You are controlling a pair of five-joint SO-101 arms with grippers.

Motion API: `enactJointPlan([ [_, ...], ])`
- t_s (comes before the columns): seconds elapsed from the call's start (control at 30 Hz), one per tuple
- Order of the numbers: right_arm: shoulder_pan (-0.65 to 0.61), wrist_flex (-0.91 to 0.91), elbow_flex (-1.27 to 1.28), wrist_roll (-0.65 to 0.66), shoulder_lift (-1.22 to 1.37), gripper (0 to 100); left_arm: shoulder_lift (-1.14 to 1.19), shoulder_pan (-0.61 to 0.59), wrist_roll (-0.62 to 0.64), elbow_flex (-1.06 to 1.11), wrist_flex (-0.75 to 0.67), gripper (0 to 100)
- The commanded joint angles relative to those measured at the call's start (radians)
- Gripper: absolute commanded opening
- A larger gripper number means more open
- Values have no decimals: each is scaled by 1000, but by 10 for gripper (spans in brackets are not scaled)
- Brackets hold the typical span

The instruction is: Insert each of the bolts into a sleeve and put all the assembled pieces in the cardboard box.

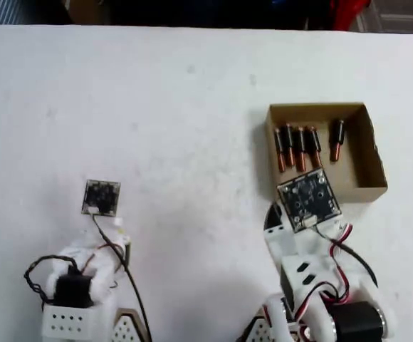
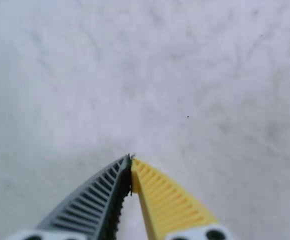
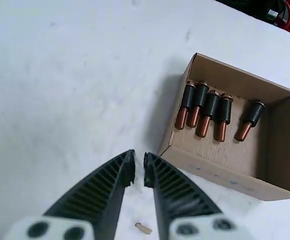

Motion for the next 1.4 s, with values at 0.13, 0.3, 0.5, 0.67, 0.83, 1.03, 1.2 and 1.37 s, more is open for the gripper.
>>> enactJointPlan([
  [0.13, -2, -19, 86, 8, -125, 17, -5, 7, -3, 0, 5, 23],
  [0.3, -2, -21, 129, 11, -228, 16, -5, 7, -3, 0, 5, 23],
  [0.5, 125, -68, 183, 14, -315, 16, -5, 7, -3, 0, 5, 23],
  [0.67, 142, -84, 206, 14, -337, 16, -5, 7, -3, 0, 5, 23],
  [0.83, 148, -88, 218, 15, -337, 16, -5, 7, -3, 0, 5, 23],
  [1.03, 148, -88, 272, 15, -337, 18, -5, 7, -3, 0, 5, 23],
  [1.2, 148, -87, 272, 8, -338, 18, -5, 7, -3, 0, 5, 23],
  [1.37, 148, -87, 336, 8, -338, 17, -5, 7, -3, 0, 5, 23],
])
